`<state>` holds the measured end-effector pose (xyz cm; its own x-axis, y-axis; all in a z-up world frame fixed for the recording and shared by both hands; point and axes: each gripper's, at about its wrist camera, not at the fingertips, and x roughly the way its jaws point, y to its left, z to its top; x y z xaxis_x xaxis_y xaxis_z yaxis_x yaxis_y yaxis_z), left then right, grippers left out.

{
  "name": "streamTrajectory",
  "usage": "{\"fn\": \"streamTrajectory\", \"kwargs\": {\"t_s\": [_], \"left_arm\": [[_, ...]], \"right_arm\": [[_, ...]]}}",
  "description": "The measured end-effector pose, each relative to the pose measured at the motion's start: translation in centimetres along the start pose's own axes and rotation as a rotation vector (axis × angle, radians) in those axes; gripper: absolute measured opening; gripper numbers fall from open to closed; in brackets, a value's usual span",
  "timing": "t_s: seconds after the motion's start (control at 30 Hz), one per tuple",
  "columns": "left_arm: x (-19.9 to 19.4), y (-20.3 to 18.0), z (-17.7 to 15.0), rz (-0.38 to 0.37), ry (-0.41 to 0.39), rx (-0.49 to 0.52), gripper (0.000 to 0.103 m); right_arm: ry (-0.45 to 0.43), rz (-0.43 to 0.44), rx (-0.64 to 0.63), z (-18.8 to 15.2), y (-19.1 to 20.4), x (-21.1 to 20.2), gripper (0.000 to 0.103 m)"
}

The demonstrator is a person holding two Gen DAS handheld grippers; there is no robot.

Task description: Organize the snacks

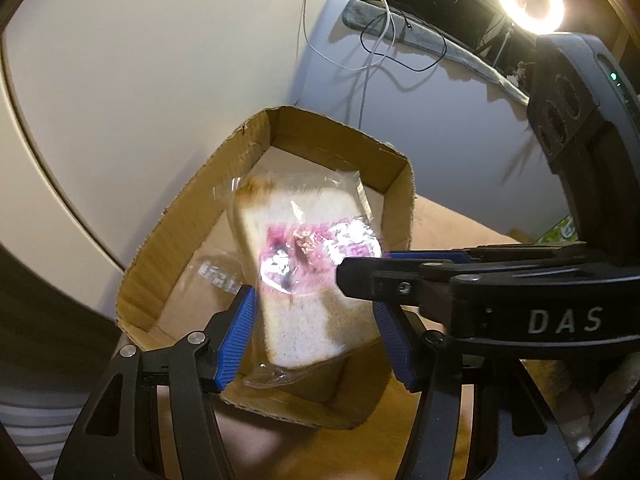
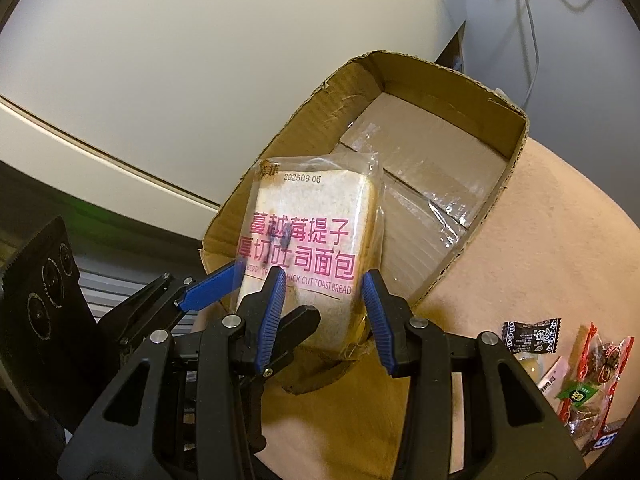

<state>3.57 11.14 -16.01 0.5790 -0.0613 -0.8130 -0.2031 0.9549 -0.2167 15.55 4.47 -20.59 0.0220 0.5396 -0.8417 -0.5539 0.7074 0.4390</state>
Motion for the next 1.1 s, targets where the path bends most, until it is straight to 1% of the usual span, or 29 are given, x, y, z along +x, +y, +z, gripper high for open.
{"fn": "streamTrajectory", "kwargs": {"t_s": [0.17,0.4,0.57,0.67,0.7,0.9,1.0,1.03,1.07,1.1], "left_arm": [[-0.1,0.2,0.2,0.008,-0.007,-0.002,0.059],[-0.5,0.2,0.2,0.015,-0.013,-0.002,0.059],[-1.0,-0.3,-0.1,-0.031,0.003,-0.001,0.059],[-1.6,-1.3,-0.4,-0.036,-0.009,0.028,0.060],[-1.8,-1.8,-0.6,-0.039,-0.013,0.040,0.060],[-2.0,-4.2,-1.6,-0.081,0.013,0.084,0.060],[-1.7,-5.3,-2.0,-0.102,0.034,0.103,0.060],[-1.5,-5.8,-2.2,-0.109,0.041,0.112,0.060],[-1.4,-6.2,-2.4,-0.113,0.046,0.118,0.060],[-1.2,-6.5,-2.4,-0.120,0.053,0.124,0.060]], "right_arm": [[-0.024,-0.019,-0.012,0.2,-0.1,-0.6,0.043],[-0.041,-0.038,0.004,-0.1,-1.3,-1.7,0.043],[-0.070,-0.091,0.004,-1.3,-2.4,-3.4,0.044],[-0.092,-0.140,0.003,-2.4,-3.3,-4.6,0.057],[-0.100,-0.150,0.006,-2.7,-3.6,-4.8,0.059],[-0.170,-0.216,0.084,-6.4,-7.7,-8.1,0.060],[-0.182,-0.261,0.129,-8.6,-10.3,-10.0,0.061],[-0.181,-0.278,0.144,-9.3,-11.2,-10.5,0.063],[-0.178,-0.297,0.161,-10.0,-12.1,-11.1,0.070],[-0.173,-0.320,0.185,-11.1,-13.2,-11.8,0.074]]}}
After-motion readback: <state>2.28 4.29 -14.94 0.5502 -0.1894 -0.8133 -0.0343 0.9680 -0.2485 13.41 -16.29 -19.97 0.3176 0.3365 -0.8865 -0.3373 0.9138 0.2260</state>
